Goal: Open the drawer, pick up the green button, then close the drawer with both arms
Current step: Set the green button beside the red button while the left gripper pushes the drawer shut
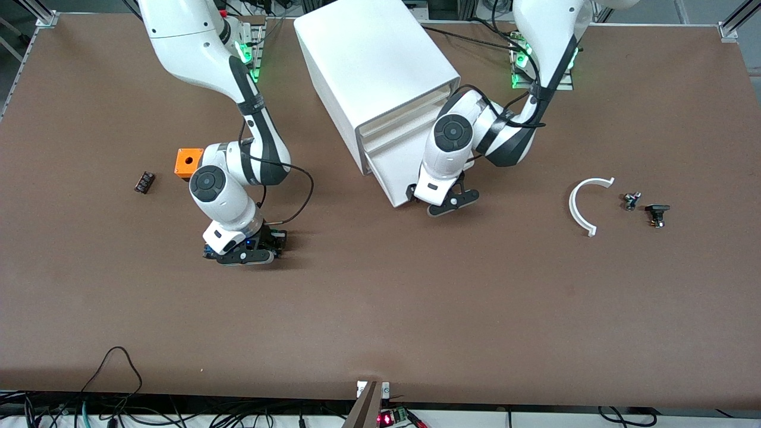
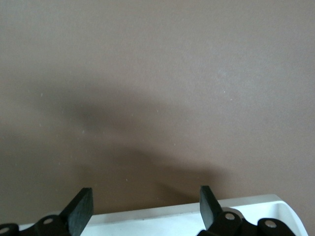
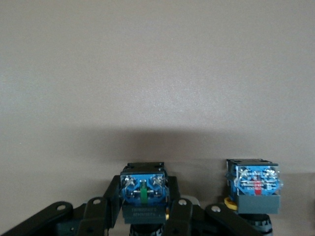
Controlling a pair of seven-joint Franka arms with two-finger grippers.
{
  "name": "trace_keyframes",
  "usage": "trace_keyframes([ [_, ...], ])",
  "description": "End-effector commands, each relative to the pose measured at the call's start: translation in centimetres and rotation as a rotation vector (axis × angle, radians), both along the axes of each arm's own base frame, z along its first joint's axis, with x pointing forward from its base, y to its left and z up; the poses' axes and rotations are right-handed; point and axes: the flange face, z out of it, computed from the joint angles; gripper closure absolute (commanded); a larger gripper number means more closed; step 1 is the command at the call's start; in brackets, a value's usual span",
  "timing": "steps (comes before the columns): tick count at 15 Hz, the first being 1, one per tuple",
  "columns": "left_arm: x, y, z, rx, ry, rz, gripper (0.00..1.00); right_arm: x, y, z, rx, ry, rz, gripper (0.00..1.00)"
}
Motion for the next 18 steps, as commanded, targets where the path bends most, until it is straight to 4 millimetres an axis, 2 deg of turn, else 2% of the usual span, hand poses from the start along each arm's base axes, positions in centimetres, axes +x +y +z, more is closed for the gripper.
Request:
trace_keyframes([
  [1,-1.4,0.1,0.9,0.023,-0.023,0.038,0.05,0.0,-0.5,0.4,0.019,-0.006,-0.016,0.00],
  [4,0.5,2.0,1.6,0.064,-0.075,0.028,0.05,0.4,-0.3,3.0,0.081,0.064,-0.089,0.00],
  [7,0.2,1.7,1.5,0.070,-0.079,0.059,0.06,2.3,-3.2,7.6,0.084,0.072,-0.083,0.00],
  [11,-1.8,0.1,0.3,0.083,-0.062,0.069,0.09,3.6,-8.4,12.8,0.082,0.004,-0.073,0.00],
  [13,-2.6,-0.7,0.6,0.082,-0.061,0.075,0.08,3.8,-10.3,15.5,0.092,-0.014,-0.095,0.00],
  [15,-4.5,-2.2,1.1,0.069,-0.047,0.044,0.02,3.4,-11.8,19.5,0.130,-0.028,-0.110,0.00],
  [16,-5.1,-2.5,1.3,0.062,-0.036,0.043,0.02,3.0,-13.0,21.6,0.146,-0.027,-0.118,0.00],
  [18,-6.7,-3.0,1.4,0.056,-0.018,0.018,0.02,2.0,-14.0,25.3,0.147,-0.031,-0.097,0.00],
])
